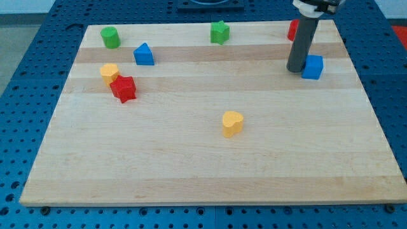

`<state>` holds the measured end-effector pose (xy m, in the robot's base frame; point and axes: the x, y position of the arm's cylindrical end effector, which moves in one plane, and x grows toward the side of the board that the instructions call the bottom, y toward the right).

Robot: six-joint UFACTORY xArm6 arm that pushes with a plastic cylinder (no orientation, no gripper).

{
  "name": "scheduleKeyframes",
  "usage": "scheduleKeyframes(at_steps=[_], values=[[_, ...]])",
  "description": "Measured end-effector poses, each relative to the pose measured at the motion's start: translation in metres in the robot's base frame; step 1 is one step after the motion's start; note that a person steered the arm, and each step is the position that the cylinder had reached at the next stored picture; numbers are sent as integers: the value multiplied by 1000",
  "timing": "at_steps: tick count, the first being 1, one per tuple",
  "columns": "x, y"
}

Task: Push the blue cube slightly down

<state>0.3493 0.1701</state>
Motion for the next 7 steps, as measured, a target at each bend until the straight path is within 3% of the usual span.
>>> scheduleKeyframes(at_steps=[2, 3, 4, 7], values=[[-9, -19], [-35, -22], [-42, 3], [-1, 30]])
